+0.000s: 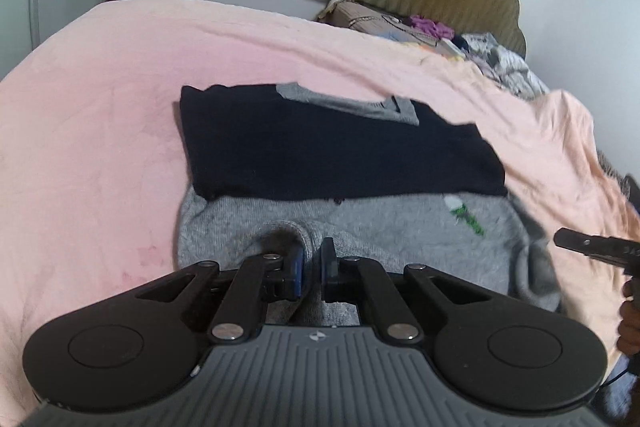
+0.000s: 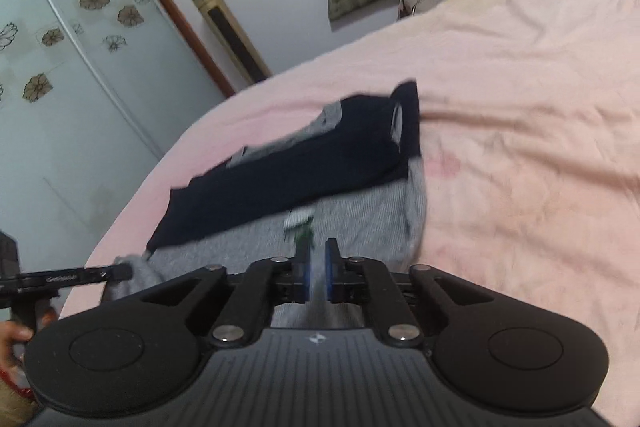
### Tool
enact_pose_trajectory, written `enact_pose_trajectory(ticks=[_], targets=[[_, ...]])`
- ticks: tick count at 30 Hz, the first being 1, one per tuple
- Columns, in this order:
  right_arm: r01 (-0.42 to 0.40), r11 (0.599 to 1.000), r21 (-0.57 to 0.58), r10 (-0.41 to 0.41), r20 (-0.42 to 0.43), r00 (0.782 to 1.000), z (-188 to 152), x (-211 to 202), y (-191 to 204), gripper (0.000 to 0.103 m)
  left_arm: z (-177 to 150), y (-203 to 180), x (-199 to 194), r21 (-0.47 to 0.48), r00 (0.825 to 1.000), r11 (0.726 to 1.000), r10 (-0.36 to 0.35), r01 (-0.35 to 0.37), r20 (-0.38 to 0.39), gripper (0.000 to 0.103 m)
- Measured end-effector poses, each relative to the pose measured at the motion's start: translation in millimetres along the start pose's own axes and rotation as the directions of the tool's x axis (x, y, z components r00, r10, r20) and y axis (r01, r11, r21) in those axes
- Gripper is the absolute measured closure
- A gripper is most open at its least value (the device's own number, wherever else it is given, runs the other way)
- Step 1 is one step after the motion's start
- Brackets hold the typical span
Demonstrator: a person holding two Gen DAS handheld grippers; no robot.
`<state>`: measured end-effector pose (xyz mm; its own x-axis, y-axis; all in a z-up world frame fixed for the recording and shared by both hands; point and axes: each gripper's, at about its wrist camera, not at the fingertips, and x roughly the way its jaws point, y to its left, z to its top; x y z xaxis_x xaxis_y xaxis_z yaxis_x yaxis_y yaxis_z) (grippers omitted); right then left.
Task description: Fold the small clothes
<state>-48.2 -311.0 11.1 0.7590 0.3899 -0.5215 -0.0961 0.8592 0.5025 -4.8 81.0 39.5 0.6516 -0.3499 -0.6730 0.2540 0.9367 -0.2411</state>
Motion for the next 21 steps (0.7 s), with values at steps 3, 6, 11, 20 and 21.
enact_pose_trajectory(ticks=[3,6,11,20,21], targets=[[0.039,0.999,-0.01,-0.04,-0.038,0.998,-14,-13,-5,0.048,-9,2,-2,0.015,1.0,1.0,0.011,-0.011,-0.002,0.078],[0.004,1.0,-0.025,-0.006,-0.069,0.998,-34,-25,-10,0.029,-19,13,-11,-0.007,1.0,1.0,0.005,-0.005,0.013,0.027],[-0.053,0.998,-0.043,0.044,-0.179,0.983,-65,-33,-8,0.03,-42,25,-33,0.003,1.0,1.0,0.005,-0.005,0.002,0.023],[0.149,0.907,-0.395,-0.228,-0.162,0.96,-103,-39,55,0.025,-89,53,-61,-0.076,0.994,0.994,-0.087,0.082,-0.065,0.025],[0.172,0.873,-0.457,-0.266,-0.15,0.952,-108,-39,61,0.025,-91,51,-63,-0.066,0.995,0.995,-0.082,0.077,-0.065,0.025]])
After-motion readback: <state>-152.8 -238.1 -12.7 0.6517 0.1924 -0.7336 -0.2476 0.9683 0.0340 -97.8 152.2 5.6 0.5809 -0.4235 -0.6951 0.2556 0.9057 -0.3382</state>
